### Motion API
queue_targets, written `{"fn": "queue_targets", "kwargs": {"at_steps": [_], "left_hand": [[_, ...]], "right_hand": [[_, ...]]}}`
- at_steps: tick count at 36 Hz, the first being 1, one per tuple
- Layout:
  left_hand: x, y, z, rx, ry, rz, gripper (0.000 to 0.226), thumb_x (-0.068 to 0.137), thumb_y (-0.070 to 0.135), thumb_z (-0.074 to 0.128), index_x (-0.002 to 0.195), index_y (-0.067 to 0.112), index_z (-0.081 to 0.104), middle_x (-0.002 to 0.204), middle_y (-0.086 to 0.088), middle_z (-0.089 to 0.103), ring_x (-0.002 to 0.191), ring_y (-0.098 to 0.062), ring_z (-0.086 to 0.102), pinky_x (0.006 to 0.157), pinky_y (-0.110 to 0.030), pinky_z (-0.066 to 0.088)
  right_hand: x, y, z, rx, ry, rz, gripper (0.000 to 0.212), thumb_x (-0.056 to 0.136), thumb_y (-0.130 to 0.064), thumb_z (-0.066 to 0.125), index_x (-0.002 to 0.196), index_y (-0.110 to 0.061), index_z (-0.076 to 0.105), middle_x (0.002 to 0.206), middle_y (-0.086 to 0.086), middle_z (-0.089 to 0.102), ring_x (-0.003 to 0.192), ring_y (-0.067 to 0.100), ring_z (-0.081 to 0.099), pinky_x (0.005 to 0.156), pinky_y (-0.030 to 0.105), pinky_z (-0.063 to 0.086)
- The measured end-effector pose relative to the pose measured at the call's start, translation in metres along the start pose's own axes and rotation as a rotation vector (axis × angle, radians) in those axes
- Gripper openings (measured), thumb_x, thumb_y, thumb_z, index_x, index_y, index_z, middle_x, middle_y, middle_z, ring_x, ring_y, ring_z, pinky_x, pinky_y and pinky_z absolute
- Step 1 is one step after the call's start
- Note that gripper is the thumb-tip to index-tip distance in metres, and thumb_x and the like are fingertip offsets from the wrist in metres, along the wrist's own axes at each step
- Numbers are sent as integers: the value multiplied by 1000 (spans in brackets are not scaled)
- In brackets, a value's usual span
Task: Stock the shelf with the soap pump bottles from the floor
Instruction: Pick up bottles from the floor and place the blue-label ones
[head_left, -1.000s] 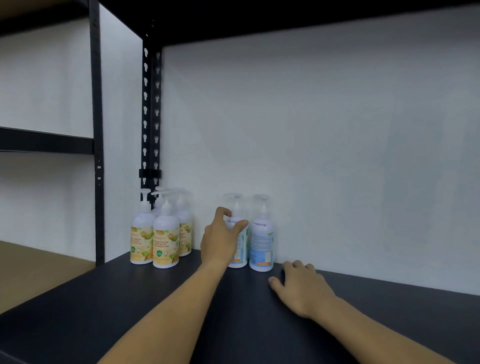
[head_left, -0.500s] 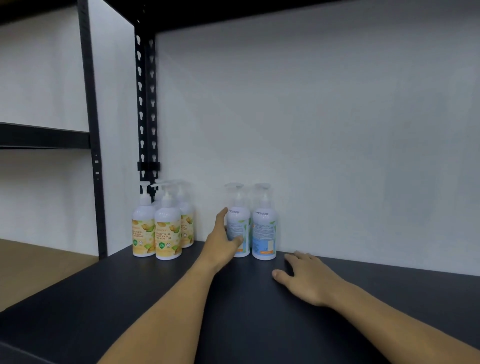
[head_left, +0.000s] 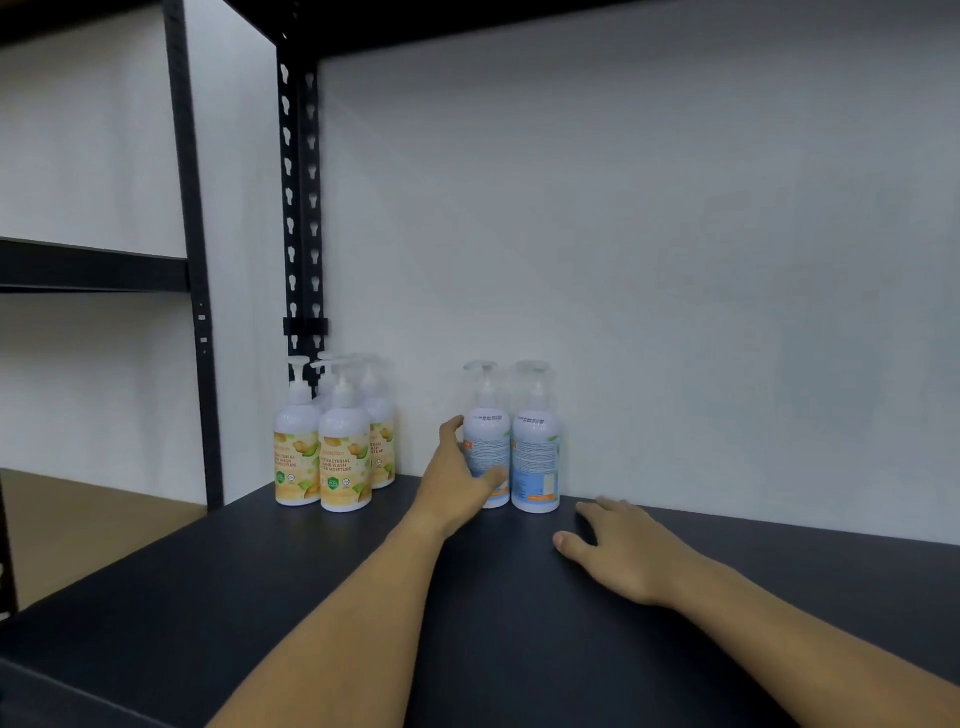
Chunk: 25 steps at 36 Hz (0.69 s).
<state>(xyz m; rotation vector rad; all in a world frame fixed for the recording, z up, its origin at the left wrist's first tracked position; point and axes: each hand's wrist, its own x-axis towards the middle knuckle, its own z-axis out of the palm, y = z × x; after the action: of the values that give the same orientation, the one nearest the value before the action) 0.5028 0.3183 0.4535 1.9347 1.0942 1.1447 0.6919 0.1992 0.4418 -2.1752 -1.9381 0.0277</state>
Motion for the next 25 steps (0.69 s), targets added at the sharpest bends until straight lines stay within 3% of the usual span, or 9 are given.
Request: {"fn": "queue_targets", "kwargs": {"at_steps": [3, 8, 10, 12, 15, 18, 20, 25], "left_hand": [[-1, -1, -3, 36, -35, 17, 78, 86, 5, 67, 146, 30, 24, 120, 3, 61, 107, -14, 61, 93, -29, 50], [-2, 2, -2, 36, 35, -26, 72, 80, 7, 77, 134, 26, 34, 97, 10, 60, 92, -12, 63, 75, -19, 49], [-3, 4, 0, 43, 62, -35, 75, 72, 17, 83, 128, 29, 35, 105, 1, 64, 95, -15, 65, 80, -29, 55], [-1, 2, 1, 59, 88, -36, 83, 57, 39, 85, 122, 35, 34, 112, -1, 63, 99, -18, 66, 85, -40, 58], [4, -4, 0, 34, 81, -38, 97, 44, 59, 79, 126, 36, 33, 117, -1, 61, 102, -18, 65, 88, -44, 57], [-4, 4, -6, -8, 11, -27, 94, 69, 35, 86, 142, 28, 27, 122, 0, 57, 102, -11, 61, 93, -30, 52], [-3, 1, -9, -31, -61, -12, 88, 84, 14, 78, 148, 27, 20, 121, 3, 54, 101, -7, 57, 91, -23, 47], [-1, -3, -13, 2, -98, 6, 88, 88, 2, 69, 151, 30, 16, 130, -5, 61, 111, -15, 62, 92, -24, 48]], "right_hand": [[0, -1, -1, 0, -4, 1, 71, 96, -65, 34, 149, -19, 40, 149, 1, 43, 139, 21, 36, 115, 37, 30], [0, -1, -1, 2, -4, -3, 69, 96, -65, 34, 147, -18, 42, 147, 1, 44, 138, 21, 37, 115, 36, 31], [0, -1, -1, 0, -1, -5, 69, 96, -65, 34, 146, -18, 44, 146, 1, 45, 137, 21, 38, 114, 37, 31], [1, -1, 0, -1, 0, -6, 70, 96, -65, 34, 147, -19, 43, 147, 1, 44, 138, 21, 38, 115, 37, 31], [0, -1, -1, -2, 0, -4, 70, 96, -65, 34, 148, -19, 42, 148, 1, 44, 138, 21, 37, 115, 36, 30], [0, -1, -1, -4, -5, -4, 67, 96, -65, 35, 144, -19, 45, 144, 1, 47, 135, 21, 40, 113, 36, 32], [-1, -1, -1, 1, -5, -3, 67, 97, -64, 35, 144, -19, 45, 144, 1, 47, 136, 21, 39, 113, 36, 32], [-3, -3, -3, 1, -9, -1, 70, 98, -63, 34, 151, -18, 38, 152, 1, 40, 142, 21, 33, 117, 36, 28]]}}
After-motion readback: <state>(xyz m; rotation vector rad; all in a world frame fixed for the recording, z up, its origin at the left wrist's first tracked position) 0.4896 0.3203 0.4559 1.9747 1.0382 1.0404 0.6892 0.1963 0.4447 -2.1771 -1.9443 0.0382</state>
